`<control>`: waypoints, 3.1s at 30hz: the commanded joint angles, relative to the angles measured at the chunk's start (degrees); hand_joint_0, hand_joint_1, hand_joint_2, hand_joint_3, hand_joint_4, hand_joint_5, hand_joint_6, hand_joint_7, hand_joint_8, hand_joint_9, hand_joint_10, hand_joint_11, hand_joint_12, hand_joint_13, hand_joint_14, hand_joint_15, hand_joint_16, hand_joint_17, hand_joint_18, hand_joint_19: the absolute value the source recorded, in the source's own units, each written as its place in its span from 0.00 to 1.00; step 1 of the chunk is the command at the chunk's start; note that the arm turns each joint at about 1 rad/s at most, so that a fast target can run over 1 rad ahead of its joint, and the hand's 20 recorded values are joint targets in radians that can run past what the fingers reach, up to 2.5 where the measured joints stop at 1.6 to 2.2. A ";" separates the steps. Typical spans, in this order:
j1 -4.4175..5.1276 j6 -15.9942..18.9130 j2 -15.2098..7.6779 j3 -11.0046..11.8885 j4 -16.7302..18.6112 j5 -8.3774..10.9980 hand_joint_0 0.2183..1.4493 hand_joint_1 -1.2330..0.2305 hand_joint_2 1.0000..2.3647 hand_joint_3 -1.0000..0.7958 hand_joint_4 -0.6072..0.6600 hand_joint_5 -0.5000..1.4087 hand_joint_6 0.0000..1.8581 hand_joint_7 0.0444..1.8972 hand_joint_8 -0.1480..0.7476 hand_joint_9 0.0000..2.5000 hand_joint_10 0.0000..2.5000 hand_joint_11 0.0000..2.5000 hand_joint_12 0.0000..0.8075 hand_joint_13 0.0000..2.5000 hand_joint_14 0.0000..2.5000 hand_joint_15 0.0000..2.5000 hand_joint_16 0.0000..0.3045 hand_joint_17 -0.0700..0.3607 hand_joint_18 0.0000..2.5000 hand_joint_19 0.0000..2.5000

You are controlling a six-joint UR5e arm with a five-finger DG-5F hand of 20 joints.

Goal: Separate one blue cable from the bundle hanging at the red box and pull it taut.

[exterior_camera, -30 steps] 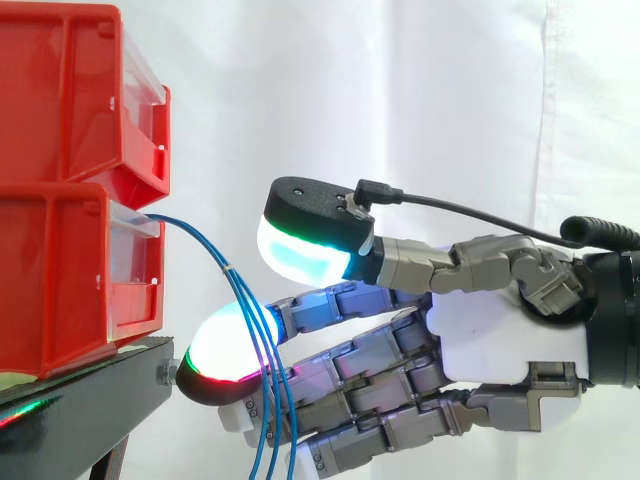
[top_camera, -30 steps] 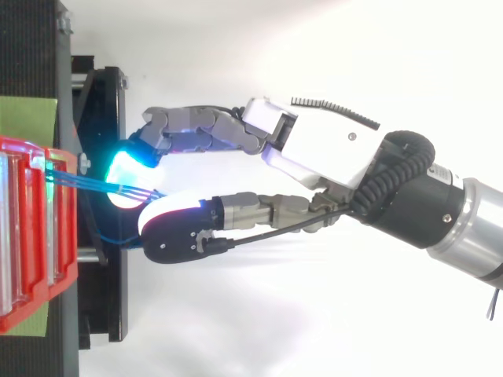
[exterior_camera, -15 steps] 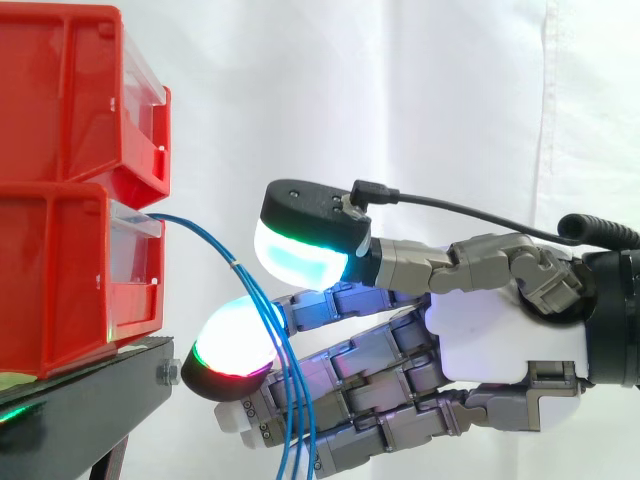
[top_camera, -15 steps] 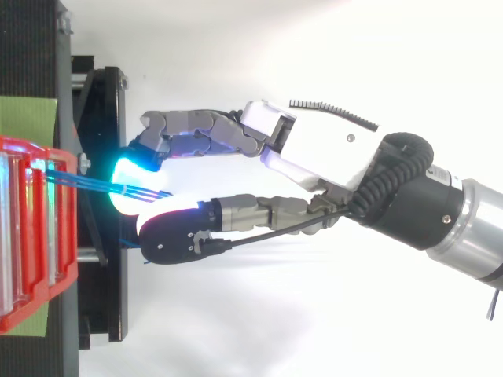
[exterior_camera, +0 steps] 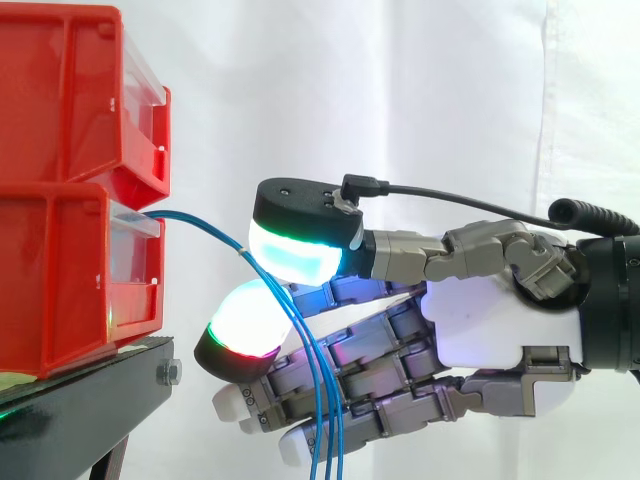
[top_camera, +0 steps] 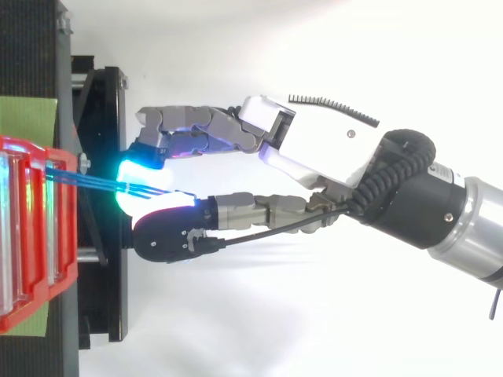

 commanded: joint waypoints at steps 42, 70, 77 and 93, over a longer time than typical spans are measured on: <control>-0.37 3.71 3.87 0.18 -11.21 -1.65 0.48 0.28 0.00 0.30 0.54 0.14 0.48 0.46 0.46 0.24 0.01 0.16 0.31 0.13 0.00 0.00 0.12 0.35 0.19 0.13; -0.72 4.77 5.37 0.18 -18.24 -1.73 0.38 0.37 0.01 0.33 0.60 0.14 0.47 0.49 0.47 0.24 0.01 0.18 0.28 0.14 0.00 0.02 0.11 0.33 0.20 0.14; -0.72 4.77 5.37 0.18 -18.24 -1.73 0.32 0.36 0.00 0.28 0.62 0.13 0.47 0.48 0.48 0.24 0.01 0.18 0.28 0.14 0.00 0.03 0.11 0.33 0.19 0.15; -0.72 5.12 5.37 0.62 -18.24 -1.73 0.36 0.42 0.01 0.36 0.61 0.14 0.47 0.50 0.49 0.24 0.01 0.18 0.27 0.13 0.00 0.02 0.10 0.32 0.18 0.14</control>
